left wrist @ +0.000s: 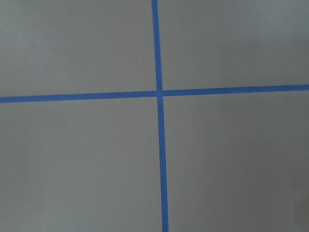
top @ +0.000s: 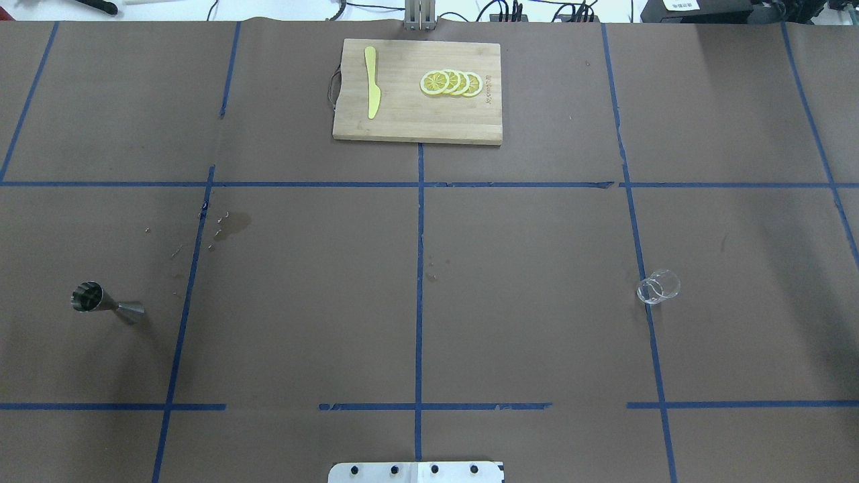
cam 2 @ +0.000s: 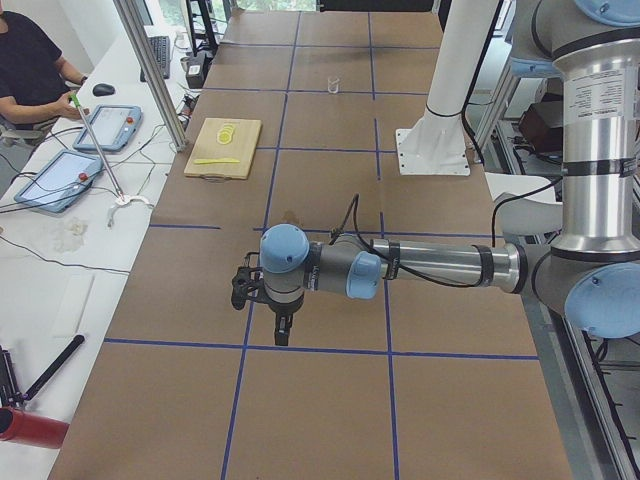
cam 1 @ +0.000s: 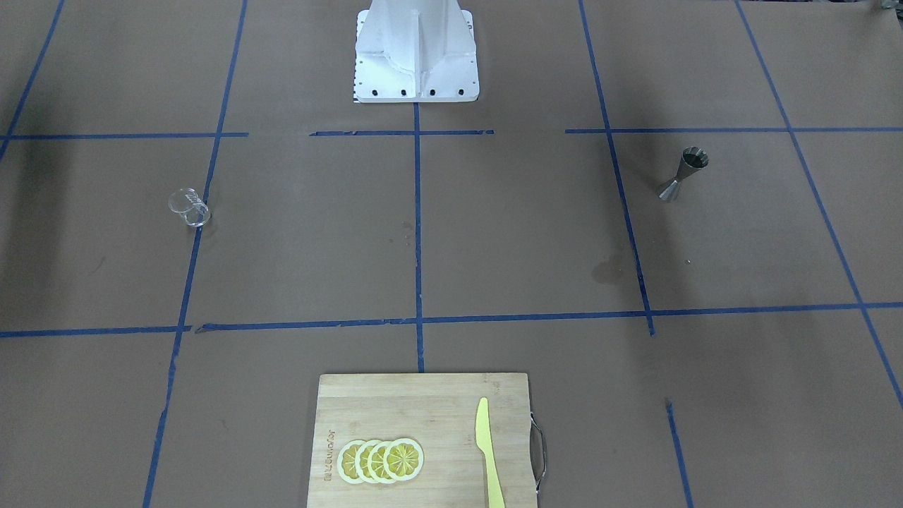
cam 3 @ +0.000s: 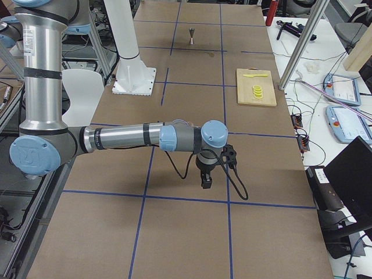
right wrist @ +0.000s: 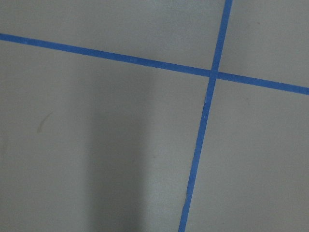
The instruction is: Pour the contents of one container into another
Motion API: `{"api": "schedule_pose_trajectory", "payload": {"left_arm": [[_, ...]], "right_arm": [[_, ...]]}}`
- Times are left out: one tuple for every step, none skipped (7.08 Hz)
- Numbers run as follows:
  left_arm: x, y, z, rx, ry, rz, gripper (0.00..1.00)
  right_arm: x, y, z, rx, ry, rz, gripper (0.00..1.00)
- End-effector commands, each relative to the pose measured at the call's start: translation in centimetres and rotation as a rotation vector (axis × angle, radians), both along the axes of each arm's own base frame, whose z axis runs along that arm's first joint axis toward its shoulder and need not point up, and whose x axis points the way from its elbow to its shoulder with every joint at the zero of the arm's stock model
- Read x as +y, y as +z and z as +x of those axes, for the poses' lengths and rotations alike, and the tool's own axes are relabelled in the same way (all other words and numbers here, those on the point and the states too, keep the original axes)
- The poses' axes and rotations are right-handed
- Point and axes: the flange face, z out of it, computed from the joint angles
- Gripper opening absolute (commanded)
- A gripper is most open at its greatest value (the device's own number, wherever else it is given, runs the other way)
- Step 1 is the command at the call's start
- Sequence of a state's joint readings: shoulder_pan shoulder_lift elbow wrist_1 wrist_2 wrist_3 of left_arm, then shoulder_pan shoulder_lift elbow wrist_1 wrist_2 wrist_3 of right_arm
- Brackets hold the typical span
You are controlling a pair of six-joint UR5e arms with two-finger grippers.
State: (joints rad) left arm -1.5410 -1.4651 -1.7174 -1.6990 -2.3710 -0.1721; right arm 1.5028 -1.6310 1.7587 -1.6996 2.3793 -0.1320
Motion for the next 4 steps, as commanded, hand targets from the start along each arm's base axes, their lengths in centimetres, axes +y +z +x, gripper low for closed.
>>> {"api": "schedule_pose_trajectory", "payload": {"left_arm": [[0.06, -0.19, -0.04, 0.000, -0.009, -0.004, 1.00], [0.06, -0.19, -0.04, 0.000, -0.009, -0.004, 1.00], [-0.01, -0.26, -0.04, 0.000, -0.009, -0.003, 1.00], [-0.02, -0.33, -0.05, -0.001, -0.009, -0.001, 1.00]], "right_arm": [[-0.02, -0.05, -0.05, 0.000, -0.001, 0.001, 1.00], [-0.04, -0.12, -0.10, 0.003, -0.004, 0.005, 1.00], [-0.16, -0.26, -0.38, 0.003, -0.010, 0.021, 1.00], [-0.17, -0.41, -0.49, 0.004, -0.014, 0.066, 1.00]]}}
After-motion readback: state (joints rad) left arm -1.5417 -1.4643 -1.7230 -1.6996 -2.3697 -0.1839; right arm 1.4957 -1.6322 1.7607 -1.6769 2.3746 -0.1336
